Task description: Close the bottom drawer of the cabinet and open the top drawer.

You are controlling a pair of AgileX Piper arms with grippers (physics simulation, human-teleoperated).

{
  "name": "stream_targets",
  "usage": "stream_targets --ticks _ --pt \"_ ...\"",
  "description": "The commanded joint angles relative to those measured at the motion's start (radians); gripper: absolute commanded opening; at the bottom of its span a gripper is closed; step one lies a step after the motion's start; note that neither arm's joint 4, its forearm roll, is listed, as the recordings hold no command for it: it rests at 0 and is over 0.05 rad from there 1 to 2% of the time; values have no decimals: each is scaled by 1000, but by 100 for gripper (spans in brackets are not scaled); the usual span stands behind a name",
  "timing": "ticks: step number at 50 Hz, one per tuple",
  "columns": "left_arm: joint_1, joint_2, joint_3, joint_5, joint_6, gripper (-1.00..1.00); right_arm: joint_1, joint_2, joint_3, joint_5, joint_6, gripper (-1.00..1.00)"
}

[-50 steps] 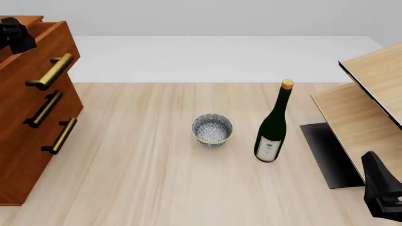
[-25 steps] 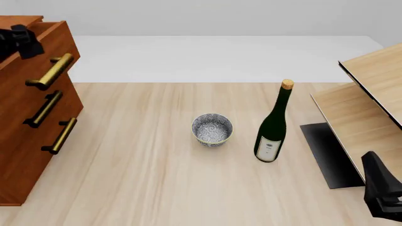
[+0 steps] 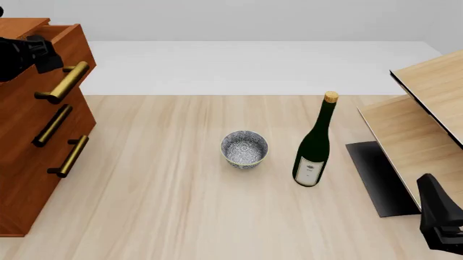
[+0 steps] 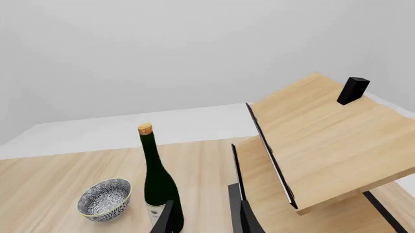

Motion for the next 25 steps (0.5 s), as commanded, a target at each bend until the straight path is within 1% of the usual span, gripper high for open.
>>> stream_targets --ticks 1,25 --pt "-20 8 10 -7 -17 100 0 -1 -1 1 0 100" --pt "-97 1 15 -8 -56 100 0 3 -3 0 -1 100"
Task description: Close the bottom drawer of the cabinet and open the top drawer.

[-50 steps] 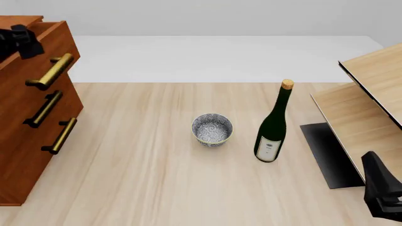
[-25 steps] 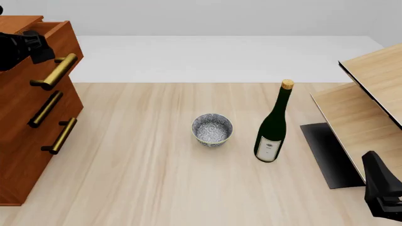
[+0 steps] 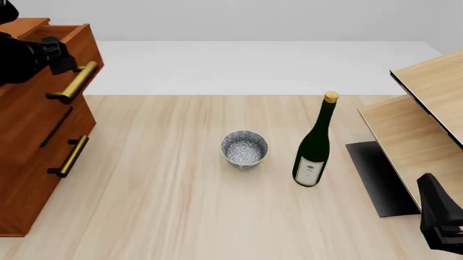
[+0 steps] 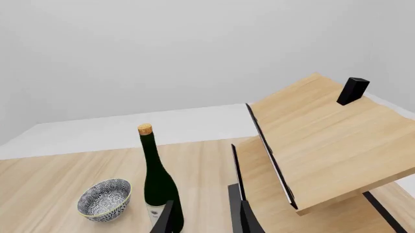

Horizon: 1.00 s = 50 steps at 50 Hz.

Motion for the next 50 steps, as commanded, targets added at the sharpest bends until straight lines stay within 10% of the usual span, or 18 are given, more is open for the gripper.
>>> stream_targets --ticks 1,50 --pt "-39 2 4 -6 -20 100 0 2 -1 -1 0 100" --pt "-230 33 47 -58 -132 100 -2 -3 9 -5 -1 100"
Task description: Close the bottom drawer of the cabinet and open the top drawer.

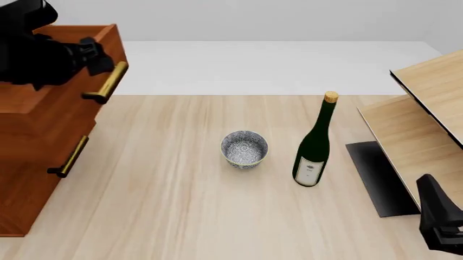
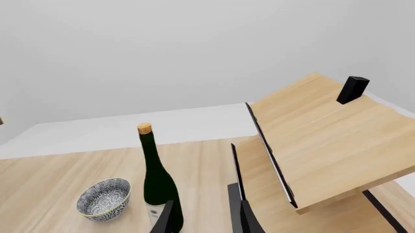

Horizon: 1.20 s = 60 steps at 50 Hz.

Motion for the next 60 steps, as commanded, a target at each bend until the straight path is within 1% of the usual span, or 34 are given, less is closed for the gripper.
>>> stream_targets --ticks 1,4,24,45,51,55,56,60 --pt "-48 25 28 -10 -11 100 0 0 1 0 -1 100" --pt "-54 26 28 -12 -10 100 0 0 1 0 -1 100" --pt "-120 38 56 -53 -64 100 -1 0 0 0 -2 100" --pt "-221 27 78 -102 -139 100 -1 0 0 0 -5 100" --pt "-231 29 85 -114 -148 100 -1 0 0 0 -7 100" --pt "-258 21 95 -129 -170 100 -1 0 0 0 -8 100" --pt "-274 16 101 -136 -186 100 -1 0 0 0 -8 100" --pt "-283 9 102 -138 -192 100 1 0 0 1 -10 100"
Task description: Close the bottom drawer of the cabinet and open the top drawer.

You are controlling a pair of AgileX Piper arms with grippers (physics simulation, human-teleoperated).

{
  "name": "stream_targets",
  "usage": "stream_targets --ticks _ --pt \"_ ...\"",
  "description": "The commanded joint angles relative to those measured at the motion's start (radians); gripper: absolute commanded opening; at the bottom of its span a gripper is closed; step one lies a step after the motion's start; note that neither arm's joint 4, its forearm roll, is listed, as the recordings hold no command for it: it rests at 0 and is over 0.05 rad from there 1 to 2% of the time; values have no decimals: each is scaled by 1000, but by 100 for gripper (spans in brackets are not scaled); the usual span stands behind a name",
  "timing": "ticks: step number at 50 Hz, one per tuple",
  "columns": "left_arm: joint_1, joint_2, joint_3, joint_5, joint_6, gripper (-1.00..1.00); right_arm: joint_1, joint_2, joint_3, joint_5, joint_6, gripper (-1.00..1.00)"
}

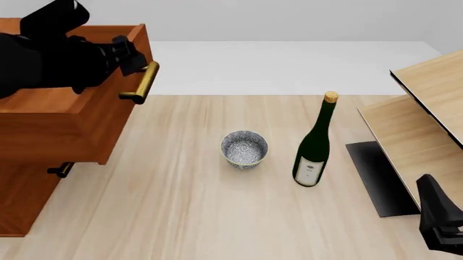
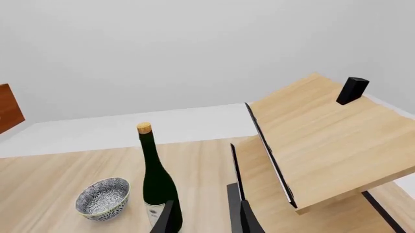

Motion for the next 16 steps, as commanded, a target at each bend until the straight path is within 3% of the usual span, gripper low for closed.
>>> stream_targets --ticks 1,16 --pt "-106 5 68 -31 1 100 3 0 0 0 -3 100" --pt "-169 -29 69 -47 -39 100 4 0 -1 1 -6 100"
